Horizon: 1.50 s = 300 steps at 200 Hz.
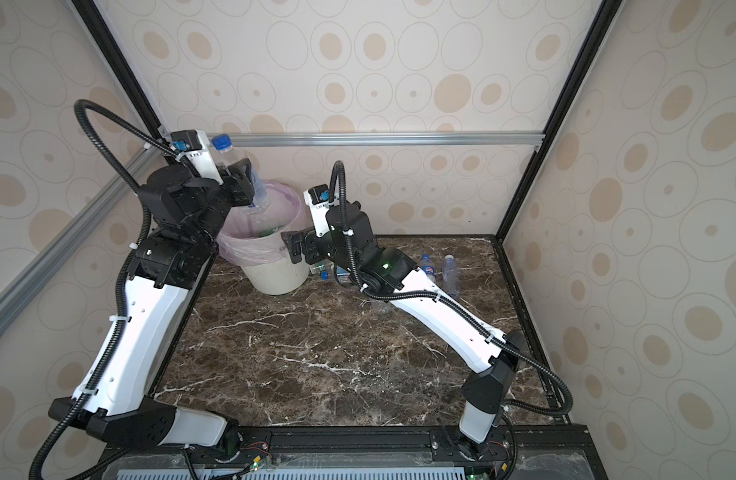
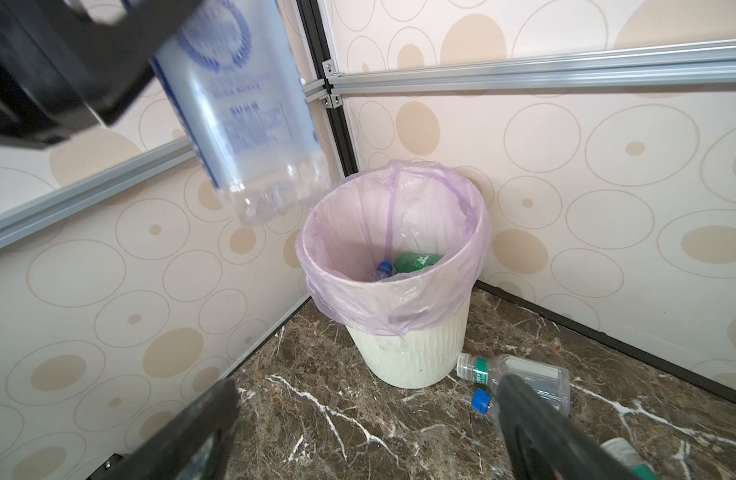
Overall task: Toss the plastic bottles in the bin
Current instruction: 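Lift both bottles and carry them over the bin with both grippers, then open both grippers over the bin to drop the two bottles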
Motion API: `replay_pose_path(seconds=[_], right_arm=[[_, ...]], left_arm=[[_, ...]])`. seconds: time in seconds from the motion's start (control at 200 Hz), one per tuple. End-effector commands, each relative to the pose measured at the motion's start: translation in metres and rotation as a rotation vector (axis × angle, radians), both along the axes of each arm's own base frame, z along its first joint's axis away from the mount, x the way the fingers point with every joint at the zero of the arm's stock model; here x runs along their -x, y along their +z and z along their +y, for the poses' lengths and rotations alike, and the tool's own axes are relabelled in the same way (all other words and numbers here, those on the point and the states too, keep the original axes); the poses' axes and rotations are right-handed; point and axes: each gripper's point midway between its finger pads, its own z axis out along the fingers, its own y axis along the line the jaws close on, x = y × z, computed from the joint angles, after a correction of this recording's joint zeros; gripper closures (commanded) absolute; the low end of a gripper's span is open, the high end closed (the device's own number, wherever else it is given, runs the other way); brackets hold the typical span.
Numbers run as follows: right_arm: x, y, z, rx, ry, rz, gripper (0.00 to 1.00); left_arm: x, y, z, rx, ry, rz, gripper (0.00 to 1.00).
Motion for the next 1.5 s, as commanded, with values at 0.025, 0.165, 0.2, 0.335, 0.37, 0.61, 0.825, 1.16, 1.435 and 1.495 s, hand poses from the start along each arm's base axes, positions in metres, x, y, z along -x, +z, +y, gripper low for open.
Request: replay_pose_path(seconds=[0.025,0.165,0.2,0.335,0.37,0.61,0.825,1.16,1.435,1.495], right_arm=[[0.000,-0.008,0.007,0.006,0.017,0.022,0.00],[0.000,-0.018,0.007,0.013,0.020,0.038,0.00],[0.000,-0.019,0.008,0.015,0.020,0.039,0.00],[-0.001,-0.028,0.010,0.032,0.024,0.052,0.00],[-0.001,-0.030,0.010,0.034,0.027,0.057,0.00],[0.002,-0.040,0.008,0.018,0.026,0.083,0.00],[0.005,-0.044,0.004,0.022,0.022,0.087,0.00],[0.007,-0.047,-0.003,0.023,0.003,0.100,0.00],[0.011,-0.066,-0.026,0.073,-0.053,0.113,0.00],[0.011,-0.071,-0.035,0.083,-0.075,0.117,0.00]], left_arm=[[0.018,0.052,0.017,-0.019,0.077,-0.151,0.47],[0.011,0.052,0.017,-0.022,0.088,-0.153,0.47],[0.007,0.048,0.016,-0.027,0.089,-0.142,0.47],[-0.028,0.012,0.017,-0.014,0.082,-0.059,0.46],[-0.049,-0.007,0.019,-0.013,0.070,-0.006,0.46],[-0.127,-0.089,0.028,0.067,0.056,0.304,0.10],[-0.109,-0.082,0.025,0.083,0.020,0.249,0.01],[-0.095,-0.086,0.021,0.081,-0.009,0.255,0.01],[-0.085,-0.083,-0.005,0.063,-0.081,0.247,0.01],[-0.081,-0.084,-0.013,0.060,-0.098,0.246,0.01]])
